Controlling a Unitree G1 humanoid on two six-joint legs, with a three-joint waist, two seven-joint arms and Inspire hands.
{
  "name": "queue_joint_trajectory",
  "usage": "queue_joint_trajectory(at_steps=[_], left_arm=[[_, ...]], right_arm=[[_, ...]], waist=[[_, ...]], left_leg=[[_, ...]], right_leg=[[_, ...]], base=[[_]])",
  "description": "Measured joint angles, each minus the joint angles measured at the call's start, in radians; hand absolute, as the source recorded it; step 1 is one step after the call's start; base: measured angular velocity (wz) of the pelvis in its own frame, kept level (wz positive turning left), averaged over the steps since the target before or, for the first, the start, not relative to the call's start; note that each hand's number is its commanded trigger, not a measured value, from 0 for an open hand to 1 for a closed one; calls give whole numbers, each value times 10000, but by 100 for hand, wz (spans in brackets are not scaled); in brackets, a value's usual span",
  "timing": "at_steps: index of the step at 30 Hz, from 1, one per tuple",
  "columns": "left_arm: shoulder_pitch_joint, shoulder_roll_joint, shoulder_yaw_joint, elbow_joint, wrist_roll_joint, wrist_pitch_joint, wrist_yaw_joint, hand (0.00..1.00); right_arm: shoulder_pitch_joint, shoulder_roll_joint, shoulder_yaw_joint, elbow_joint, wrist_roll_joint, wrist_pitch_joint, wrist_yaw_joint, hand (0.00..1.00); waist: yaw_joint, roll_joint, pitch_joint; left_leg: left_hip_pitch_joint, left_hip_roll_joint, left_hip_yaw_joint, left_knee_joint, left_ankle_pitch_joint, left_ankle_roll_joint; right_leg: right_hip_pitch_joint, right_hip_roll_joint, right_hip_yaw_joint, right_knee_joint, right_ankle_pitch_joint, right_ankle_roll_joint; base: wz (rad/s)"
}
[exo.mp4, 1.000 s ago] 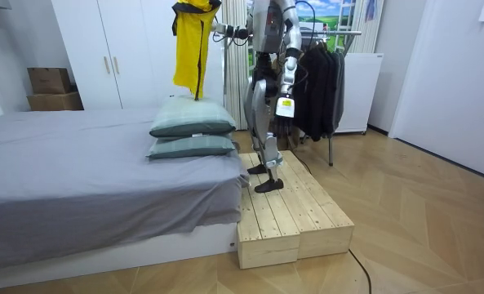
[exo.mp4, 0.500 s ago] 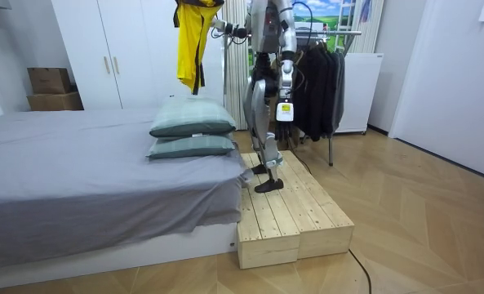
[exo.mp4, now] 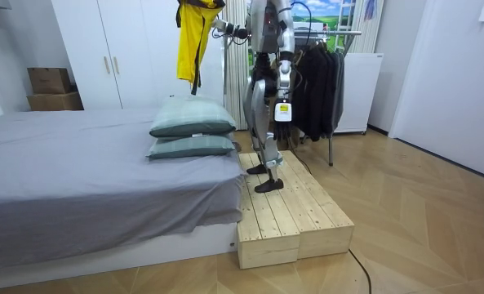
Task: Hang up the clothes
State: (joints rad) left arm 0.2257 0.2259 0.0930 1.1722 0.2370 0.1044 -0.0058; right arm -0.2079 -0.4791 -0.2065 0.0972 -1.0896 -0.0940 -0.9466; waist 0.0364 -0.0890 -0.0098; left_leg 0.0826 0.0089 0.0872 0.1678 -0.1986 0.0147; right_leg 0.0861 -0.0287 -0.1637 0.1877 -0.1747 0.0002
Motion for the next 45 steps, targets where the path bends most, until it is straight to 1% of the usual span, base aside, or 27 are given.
queue_joint_trajectory(at_steps=[5, 8, 11, 13, 16, 18, 20, 21, 22, 24, 26, 27, 30, 31, 32, 33, 34, 35, 36, 37, 38, 39, 40, 41, 42, 43, 45], left_arm=[[-71, -38, 13, -69, 67, -10, -1, 0], [-166, -33, -11, -127, 187, -15, -17, 0], [-247, 9, -586, -197, 404, -8, 0, 0], [-279, -5, -682, -331, 397, -8, 1, 0], [-474, -9, -730, -429, 387, -12, 3, 0], [-652, 22, -762, -425, 285, -7, 6, 0], [-787, 71, -901, -420, 294, 1, 7, 0], [-959, 100, -998, -421, 286, 2, 8, 0], [-1061, 112, -999, -422, 287, 1, 9, 0], [-1320, 110, -989, -564, 292, -13, 9, 0], [-1338, 133, -984, -647, 293, -3, 11, 0], [-1304, 145, -992, -658, 302, 62, 23, 0], [-1235, 179, -1055, -735, 349, 268, 202, 0], [-1223, 220, -1071, -733, 350, 278, 251, 0], [-1162, 305, -1114, -724, 353, 313, 328, 0], [-1125, 377, -1208, -723, 391, 452, 423, 0], [-1078, 404, -1240, -723, 393, 514, 462, 0], [-941, 414, -1340, -724, 397, 593, 553, 0], [-811, 383, -1410, -721, 397, 662, 628, 0], [-728, 338, -1434, -715, 397, 754, 664, 0], [-707, 319, -1414, -712, 401, 818, 693, 0], [-704, 278, -1296, -706, 403, 939, 744, 0], [-699, 263, -1256, -700, 402, 973, 764, 0], [-659, 217, -1258, -696, 402, 1015, 781, 0], [-560, 112, -1268, -697, 403, 1060, 791, 0], [-507, 44, -1254, -697, 405, 1112, 799, 0], [-372, -252, -1136, -696, 690, 1317, 825, 0]], right_arm=[[499, 30, -149, 5, -18, 2, 91, 100], [690, 55, -287, 5, -190, 5, 132, 100], [1225, 62, -286, 3, -214, 4, 248, 100], [1353, 79, -268, 5, -214, 3, 436, 100], [1360, 165, -204, 4, -224, 6, 795, 100], [1350, 418, -4, 5, -414, 97, 924, 100], [1351, 677, 308, 16, -416, 177, 943, 100], [1351, 851, 394, 35, -450, 182, 1007, 100], [1353, 941, 402, 56, -471, 181, 1027, 100], [1360, 1049, 400, 86, -466, 184, 1215, 100], [1364, 1108, 400, 80, -500, 173, 1255, 100], [1365, 1116, 405, 77, -548, 185, 1299, 100], [1453, 1214, 410, 65, -465, 189, 1443, 100], [1521, 1244, 442, 62, -456, 188, 1488, 100], [1611, 1295, 591, 57, -465, 189, 1570, 100], [1752, 1385, 714, 58, -495, 153, 1633, 100], [1838, 1453, 787, 58, -526, 112, 1673, 100], [1963, 1504, 989, 59, -569, 38, 1738, 100], [1979, 1528, 1186, 80, -577, -22, 1761, 100], [1986, 1536, 1308, 97, -565, -46, 1762, 100], [1989, 1539, 1413, 96, -555, -17, 1760, 100], [2016, 1565, 1598, 96, -513, 72, 1760, 100], [2023, 1588, 1696, 97, -491, 108, 1771, 100], [2035, 1624, 1867, 97, -489, 171, 1774, 100], [2029, 1631, 1999, 102, -490, 193, 1781, 100], [2030, 1629, 2055, 101, -495, 197, 1779, 100], [1997, 1624, 2088, 100, -494, 251, 1766, 100]], waist=[[-26, 39, 41], [-50, 94, 73], [-102, 133, 102], [-78, 159, 135], [-42, 215, 169], [203, 300, 206], [148, 382, 248], [17, 366, 255], [-58, 337, 274], [-209, 260, 256], [-387, 209, 211], [-494, 195, 195], [-625, 151, 167], [-606, 118, 175], [-641, 92, 182], [-663, 31, 215], [-643, -37, 199], [-629, -75, 191], [-611, -9, 222], [-613, 98, 234], [-615, 114, 232], [-587, 105, 235], [-582, 98, 240], [-566, 90, 245], [-456, 94, 249], [-386, 93, 247], [-260, 223, 221]], left_leg=[[-10, 1, 119, -22, -4, 6], [21, 48, 395, -56, -6, 8], [142, 70, 670, -22, -11, 14], [163, 131, 1057, -25, -47, 40], [204, 305, 1937, -14, -162, 47], [455, 444, 2938, 60, -373, -17], [518, 580, 3447, 215, -585, -57], [569, 616, 3753, 247, -631, -73], [607, 615, 3848, 237, -635, -77], [692, 668, 4365, 235, -671, -136], [683, 770, 4578, 370, -762, -198], [687, 870, 4707, 512, -827, -253], [799, 1184, 5115, 1064, -969, -426], [795, 1246, 5156, 1252, -992, -463], [783, 1406, 5192, 1692, -1159, -539], [735, 1575, 5274, 2335, -1352, -636], [684, 1657, 5301, 2701, -1362, -644], [596, 1839, 5198, 3352, -1357, -643], [469, 1977, 4712, 3918, -1355, -639], [278, 2045, 3986, 4396, -1349, -630], [175, 2014, 3629, 4531, -1309, -601], [-48, 1864, 2901, 4667, -1217, -546], [-128, 1785, 2530, 4637, -1238, -580], [-346, 1438, 1710, 4455, -1278, -550], [-596, 1032, 1114, 4160, -1281, -549], [-679, 853, 920, 3911, -1279, -548], [-1140, 363, 20, 2870, -1206, -554]], right_leg=[[-108, -9, 118, 17, 0, 0], [-209, -5, 271, 181, -1, 2], [-357, -9, 415, 387, -19, 28], [-601, 7, 495, 595, -28, 37], [-1184, -3, 436, 1071, -10, 3], [-1579, -111, -225, 1426, 97, -178], [-1575, -204, -802, 1457, 175, -307], [-1618, -211, -874, 1555, 211, -365], [-1646, -208, -862, 1593, 214, -370], [-1780, -87, -824, 1594, 231, -399], [-1827, 3, -794, 1565, 254, -436], [-1842, 70, -817, 1585, 316, -556], [-1912, 244, -847, 1668, 280, -747], [-1914, 257, -831, 1751, 233, -804], [-1917, 300, -793, 1936, 39, -875], [-1936, 353, -548, 2184, -286, -914], [-1965, 384, -370, 2329, -453, -918], [-1983, 491, -82, 2525, -588, -999], [-1993, 652, 226, 2654, -637, -1102], [-1992, 870, 490, 2666, -606, -1219], [-2000, 990, 704, 2671, -598, -1250], [-1963, 1153, 1079, 2636, -560, -1319], [-1964, 1204, 1259, 2591, -527, -1350], [-1967, 1279, 1606, 2494, -460, -1338], [-1974, 1334, 2101, 2393, -357, -1259], [-1984, 1359, 2385, 2363, -282, -1246], [-2122, 1528, 3332, 2213, -3, -1141]], base=[[-8], [-20], [-29], [-56], [-90], [-134], [-101], [-75], [-63], [-59], [-44], [-34], [-38], [-36], [-32], [-36], [-54], [-77], [-99], [-87], [-83], [-67], [-83], [-99], [-110], [-131], [-126]])
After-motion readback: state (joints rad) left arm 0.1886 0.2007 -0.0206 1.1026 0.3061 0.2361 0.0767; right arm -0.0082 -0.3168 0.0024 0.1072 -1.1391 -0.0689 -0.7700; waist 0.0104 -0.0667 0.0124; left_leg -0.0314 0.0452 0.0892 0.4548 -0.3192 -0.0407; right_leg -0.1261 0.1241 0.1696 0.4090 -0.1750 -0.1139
